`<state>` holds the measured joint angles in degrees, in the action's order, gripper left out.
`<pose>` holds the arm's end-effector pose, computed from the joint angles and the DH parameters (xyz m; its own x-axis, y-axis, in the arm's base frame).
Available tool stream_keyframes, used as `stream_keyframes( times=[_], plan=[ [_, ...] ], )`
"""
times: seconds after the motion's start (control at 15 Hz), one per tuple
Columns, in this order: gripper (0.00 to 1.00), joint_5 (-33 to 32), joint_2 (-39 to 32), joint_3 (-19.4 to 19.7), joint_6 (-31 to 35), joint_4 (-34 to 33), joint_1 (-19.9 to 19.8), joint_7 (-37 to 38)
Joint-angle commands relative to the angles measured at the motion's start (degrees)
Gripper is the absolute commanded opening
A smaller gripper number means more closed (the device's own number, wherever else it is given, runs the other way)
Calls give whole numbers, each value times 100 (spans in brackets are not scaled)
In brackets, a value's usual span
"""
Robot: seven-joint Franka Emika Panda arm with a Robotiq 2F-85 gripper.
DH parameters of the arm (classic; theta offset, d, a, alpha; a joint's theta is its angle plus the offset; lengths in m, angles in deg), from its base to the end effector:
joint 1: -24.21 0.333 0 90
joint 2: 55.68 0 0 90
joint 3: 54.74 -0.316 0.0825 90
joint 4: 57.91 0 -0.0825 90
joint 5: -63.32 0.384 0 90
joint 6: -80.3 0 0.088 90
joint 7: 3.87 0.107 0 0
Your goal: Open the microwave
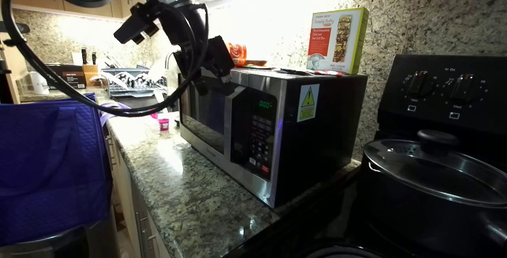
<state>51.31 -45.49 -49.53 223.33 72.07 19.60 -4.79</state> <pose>0.5149 -0.0894 0.4753 0.9253 0.0196 0.3787 -0.0490 -0.9841 0.1709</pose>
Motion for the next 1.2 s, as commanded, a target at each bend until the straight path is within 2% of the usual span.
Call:
stream_keyframes(
  times=[0.0,0.07,0.13,0.2,0.6,0.87,1.13],
  plan=[
    [100,-287,-302,-68,-105,-290,-164,332],
    [100,-298,-344,-53,-57,-310,-165,324],
    [75,-297,-371,-42,8,-323,-159,317],
    [74,-258,-381,-31,56,-332,-143,239],
    [33,-133,-336,-19,121,-301,-117,173],
    [8,-93,13,95,192,96,-230,286],
    [8,-353,583,46,491,806,-382,1126]
  ],
)
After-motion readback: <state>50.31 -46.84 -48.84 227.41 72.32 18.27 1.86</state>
